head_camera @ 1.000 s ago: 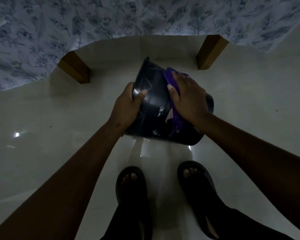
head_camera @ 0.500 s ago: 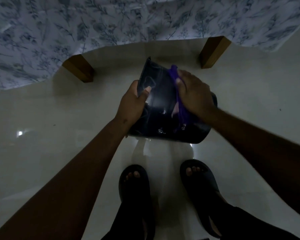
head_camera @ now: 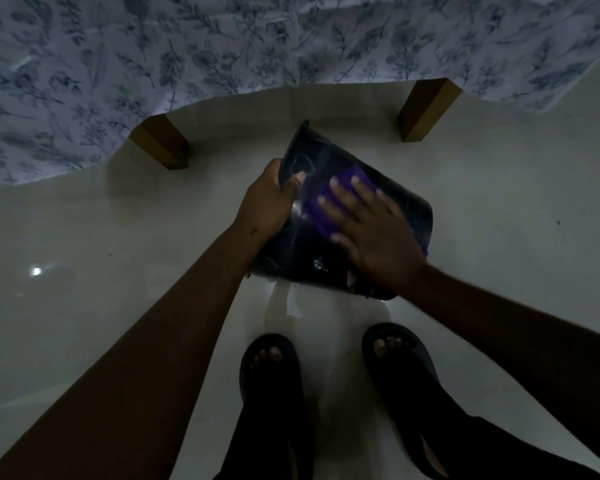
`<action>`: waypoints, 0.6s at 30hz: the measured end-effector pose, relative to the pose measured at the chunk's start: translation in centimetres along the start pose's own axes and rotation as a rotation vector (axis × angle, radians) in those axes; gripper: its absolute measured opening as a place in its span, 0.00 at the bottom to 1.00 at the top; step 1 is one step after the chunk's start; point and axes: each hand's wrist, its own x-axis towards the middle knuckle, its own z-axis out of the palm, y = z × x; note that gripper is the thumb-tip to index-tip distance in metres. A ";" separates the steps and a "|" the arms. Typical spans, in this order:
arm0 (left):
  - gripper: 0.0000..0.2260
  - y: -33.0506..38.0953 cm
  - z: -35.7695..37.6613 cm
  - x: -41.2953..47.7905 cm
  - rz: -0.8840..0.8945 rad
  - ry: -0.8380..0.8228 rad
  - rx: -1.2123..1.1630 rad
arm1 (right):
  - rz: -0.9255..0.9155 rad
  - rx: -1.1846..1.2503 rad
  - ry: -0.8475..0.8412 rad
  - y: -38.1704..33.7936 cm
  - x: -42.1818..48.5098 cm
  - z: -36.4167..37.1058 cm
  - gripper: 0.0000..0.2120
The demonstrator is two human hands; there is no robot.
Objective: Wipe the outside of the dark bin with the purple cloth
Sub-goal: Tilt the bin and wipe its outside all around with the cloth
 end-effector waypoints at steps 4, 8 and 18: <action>0.13 0.4 0.1 -0.1 0.007 0.023 0.022 | 0.400 0.262 0.052 2.9 6.0 -1.6 0.25; 0.13 0.4 0.2 0.5 -0.023 0.038 0.037 | 0.334 0.116 0.033 0.3 3.6 -0.8 0.26; 0.14 1.8 0.6 1.5 -0.016 0.042 0.035 | 0.309 0.184 0.112 0.0 3.0 -1.0 0.26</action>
